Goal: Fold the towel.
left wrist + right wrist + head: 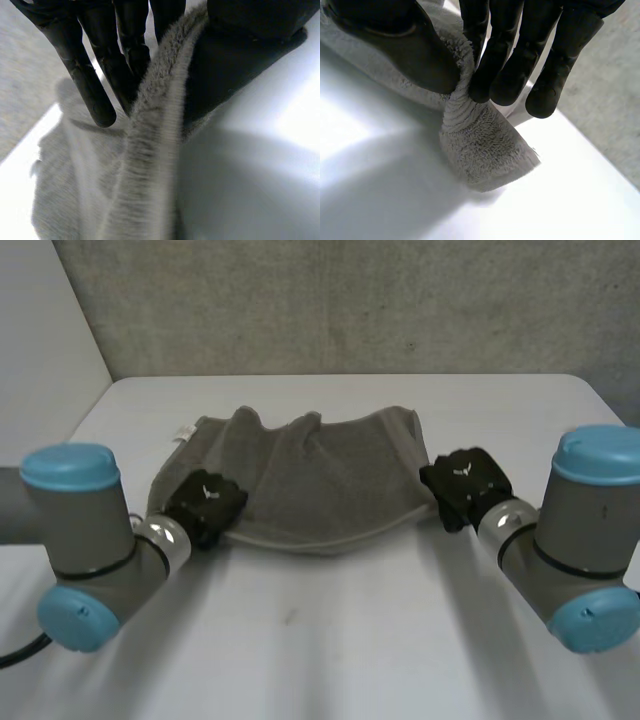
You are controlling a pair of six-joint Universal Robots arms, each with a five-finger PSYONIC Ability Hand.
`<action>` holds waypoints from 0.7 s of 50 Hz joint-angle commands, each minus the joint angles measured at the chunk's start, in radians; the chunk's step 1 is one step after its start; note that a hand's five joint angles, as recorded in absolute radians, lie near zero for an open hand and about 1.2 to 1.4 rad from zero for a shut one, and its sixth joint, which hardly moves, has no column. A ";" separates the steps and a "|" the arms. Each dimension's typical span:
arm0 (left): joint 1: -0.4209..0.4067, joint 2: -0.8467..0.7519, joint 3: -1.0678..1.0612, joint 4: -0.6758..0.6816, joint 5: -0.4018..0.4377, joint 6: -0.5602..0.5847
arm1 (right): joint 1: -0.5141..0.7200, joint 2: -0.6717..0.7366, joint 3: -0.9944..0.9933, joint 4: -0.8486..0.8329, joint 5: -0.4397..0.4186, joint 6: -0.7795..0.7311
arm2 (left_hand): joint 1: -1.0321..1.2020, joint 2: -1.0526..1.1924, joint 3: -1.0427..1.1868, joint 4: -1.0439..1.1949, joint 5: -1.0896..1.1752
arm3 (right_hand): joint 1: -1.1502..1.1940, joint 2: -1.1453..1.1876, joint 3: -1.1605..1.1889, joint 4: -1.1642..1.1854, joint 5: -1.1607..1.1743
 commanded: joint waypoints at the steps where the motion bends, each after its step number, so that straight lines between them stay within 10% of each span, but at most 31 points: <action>1: 0.000 -0.003 -0.034 0.016 -0.002 0.054 | -0.003 -0.100 0.084 0.000 -0.025 0.011 | -0.252 -0.250 -0.257 -0.257 -0.259 | 0.051 0.052 0.053 0.057 0.039; 21: 0.012 0.024 -0.112 0.217 -0.200 0.073 | -0.235 -0.276 0.273 0.000 -0.074 0.065 | -0.434 -0.432 -0.439 -0.439 -0.441 | 0.051 0.052 0.053 0.057 0.039; 26: 0.035 0.061 -0.141 0.225 -0.211 0.071 | -0.266 -0.278 0.278 0.000 -0.079 0.065 | -0.205 -0.203 -0.210 -0.210 -0.212 | 0.051 0.052 0.053 0.057 0.039; 28: 0.052 0.101 -0.172 0.223 -0.206 0.070 | -0.264 -0.279 0.284 0.003 -0.079 0.062 | 0.210 0.212 0.204 0.205 0.203 | 0.051 0.052 0.053 0.057 0.039; 35: 0.051 0.223 -0.256 0.218 -0.204 0.071 | -0.260 -0.311 0.293 0.012 -0.074 0.057 | 0.253 0.255 0.247 0.248 0.246 | 0.051 0.052 0.053 0.057 0.039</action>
